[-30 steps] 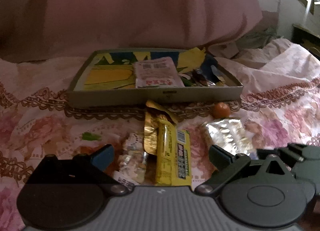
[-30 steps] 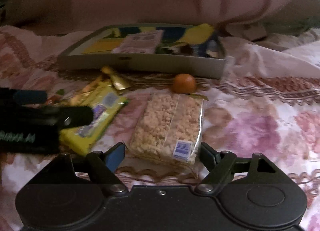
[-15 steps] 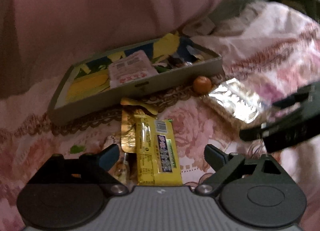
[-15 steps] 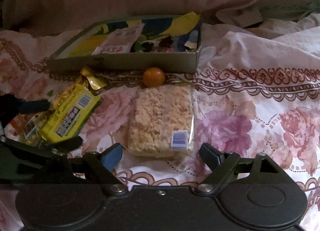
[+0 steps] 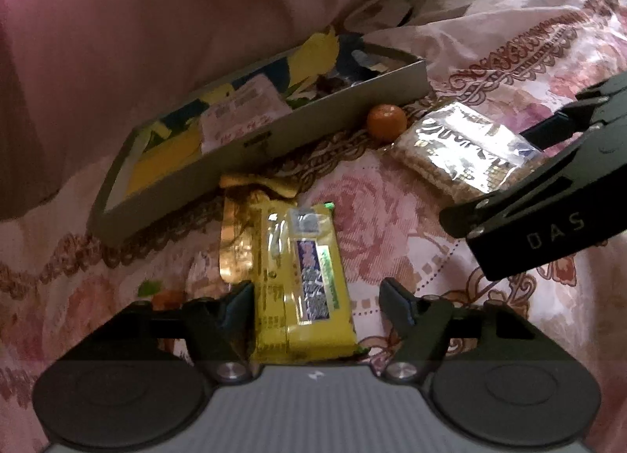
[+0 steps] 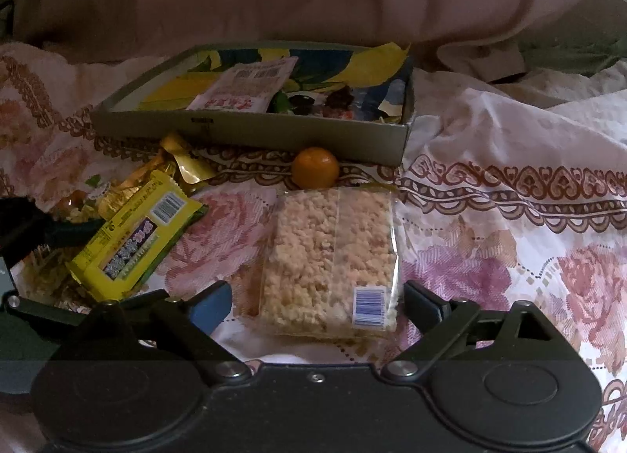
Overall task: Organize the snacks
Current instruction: 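Grasp the yellow wafer bar with left gripper while right gripper grasps the clear rice-crispy bar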
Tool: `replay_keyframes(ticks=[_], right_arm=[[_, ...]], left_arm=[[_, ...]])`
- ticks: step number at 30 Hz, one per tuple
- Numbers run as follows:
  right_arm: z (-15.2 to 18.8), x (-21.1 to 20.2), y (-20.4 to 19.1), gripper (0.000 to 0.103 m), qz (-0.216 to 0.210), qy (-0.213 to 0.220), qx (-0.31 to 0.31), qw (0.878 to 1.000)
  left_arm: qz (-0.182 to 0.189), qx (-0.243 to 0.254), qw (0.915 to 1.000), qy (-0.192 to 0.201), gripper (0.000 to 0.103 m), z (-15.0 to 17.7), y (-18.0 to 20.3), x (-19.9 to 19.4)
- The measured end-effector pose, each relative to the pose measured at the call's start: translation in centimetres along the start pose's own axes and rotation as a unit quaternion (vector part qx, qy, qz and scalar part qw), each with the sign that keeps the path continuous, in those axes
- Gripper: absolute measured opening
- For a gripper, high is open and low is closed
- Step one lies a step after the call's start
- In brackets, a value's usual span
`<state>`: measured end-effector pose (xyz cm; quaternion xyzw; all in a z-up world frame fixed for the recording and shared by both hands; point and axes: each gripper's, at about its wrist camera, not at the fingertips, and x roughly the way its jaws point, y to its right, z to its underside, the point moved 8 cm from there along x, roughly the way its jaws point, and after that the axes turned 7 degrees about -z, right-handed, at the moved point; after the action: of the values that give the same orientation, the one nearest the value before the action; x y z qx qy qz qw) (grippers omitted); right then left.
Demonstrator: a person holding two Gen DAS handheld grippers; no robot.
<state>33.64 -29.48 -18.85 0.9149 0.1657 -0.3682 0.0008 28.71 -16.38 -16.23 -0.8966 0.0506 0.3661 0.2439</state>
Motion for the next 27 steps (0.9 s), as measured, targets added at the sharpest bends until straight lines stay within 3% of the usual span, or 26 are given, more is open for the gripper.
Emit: replay_keyframes(ticks=[11,14,17,21,27], right_arm=[[0.1,0.7,-0.3,0.096,0.012,0.012,-0.006,1.000],[0.4,1.1,-0.6,0.095,0.021,0.009,-0.022,0.999],[0.7,1.1,-1.0,0.085,0.043,0.001,-0.056,0.998],[0.5,0.7,-0.6,0.075,0.047,0.001,-0.046,0.998],[1.2,-0.8,-0.9,0.074,0.030,-0.004,-0.039,0.999]], left_arm=[[0.020,-0.086,0.9955,-0.034,0.051,-0.5,-1.8,1.4],[0.015,-0.081,0.9962,-0.029,0.050,-0.4,-1.8,1.2],[0.011,-0.080,0.9963,-0.030,0.050,-0.3,-1.7,1.0],[0.012,-0.085,0.9955,-0.040,0.050,0.0,-1.9,0.5],[0.010,-0.098,0.9939,-0.049,0.050,0.2,-2.6,-0.4]])
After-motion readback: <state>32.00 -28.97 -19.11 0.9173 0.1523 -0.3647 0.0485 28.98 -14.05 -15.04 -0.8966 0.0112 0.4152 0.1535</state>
